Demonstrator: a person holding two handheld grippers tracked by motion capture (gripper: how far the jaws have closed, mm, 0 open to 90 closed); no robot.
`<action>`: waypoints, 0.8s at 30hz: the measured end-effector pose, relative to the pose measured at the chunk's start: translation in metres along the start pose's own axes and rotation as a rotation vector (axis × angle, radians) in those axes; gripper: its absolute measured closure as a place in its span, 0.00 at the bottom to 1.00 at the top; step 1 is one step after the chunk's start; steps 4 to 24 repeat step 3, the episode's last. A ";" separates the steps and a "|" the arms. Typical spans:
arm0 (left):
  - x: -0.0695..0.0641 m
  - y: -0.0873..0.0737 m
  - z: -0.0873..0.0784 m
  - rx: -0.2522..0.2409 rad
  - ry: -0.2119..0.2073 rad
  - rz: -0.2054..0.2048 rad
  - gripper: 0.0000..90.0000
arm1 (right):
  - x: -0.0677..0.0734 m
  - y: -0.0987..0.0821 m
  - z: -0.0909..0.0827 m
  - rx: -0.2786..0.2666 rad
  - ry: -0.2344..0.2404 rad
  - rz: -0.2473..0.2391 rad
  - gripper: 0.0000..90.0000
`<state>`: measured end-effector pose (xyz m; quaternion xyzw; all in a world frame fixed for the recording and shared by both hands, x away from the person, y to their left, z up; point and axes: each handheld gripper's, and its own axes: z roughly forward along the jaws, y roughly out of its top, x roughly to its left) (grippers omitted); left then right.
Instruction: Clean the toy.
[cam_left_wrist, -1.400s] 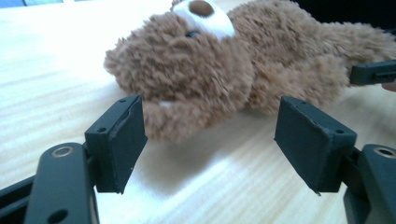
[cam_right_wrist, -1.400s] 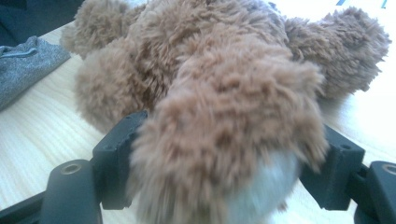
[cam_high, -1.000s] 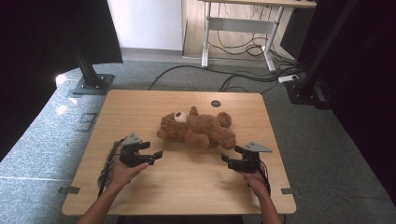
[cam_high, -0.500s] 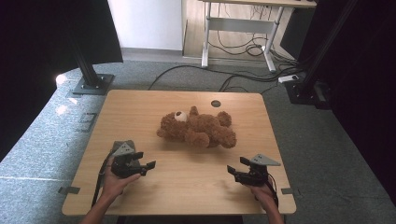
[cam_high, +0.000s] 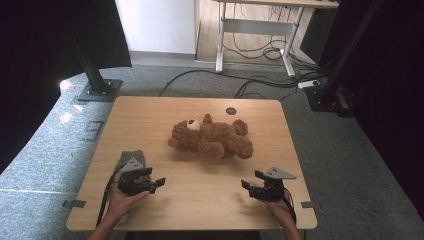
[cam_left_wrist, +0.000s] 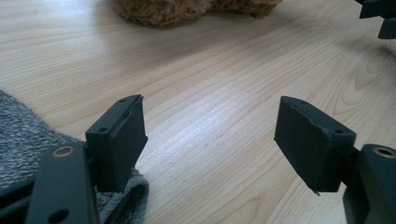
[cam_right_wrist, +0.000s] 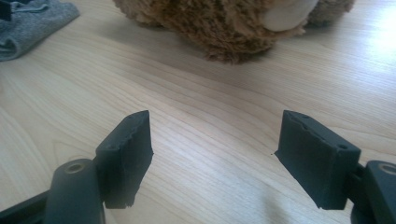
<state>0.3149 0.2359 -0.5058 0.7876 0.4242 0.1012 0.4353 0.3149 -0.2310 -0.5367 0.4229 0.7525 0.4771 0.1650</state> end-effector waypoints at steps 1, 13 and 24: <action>0.001 0.000 0.000 -0.001 0.002 0.000 0.27 | -0.001 0.000 0.000 0.000 -0.005 0.003 0.29; 0.002 0.000 -0.001 -0.002 0.006 -0.004 0.27 | -0.002 -0.001 0.000 -0.002 -0.008 0.005 0.30; 0.002 0.000 -0.001 -0.002 0.006 -0.004 0.27 | -0.002 -0.001 0.000 -0.002 -0.008 0.005 0.30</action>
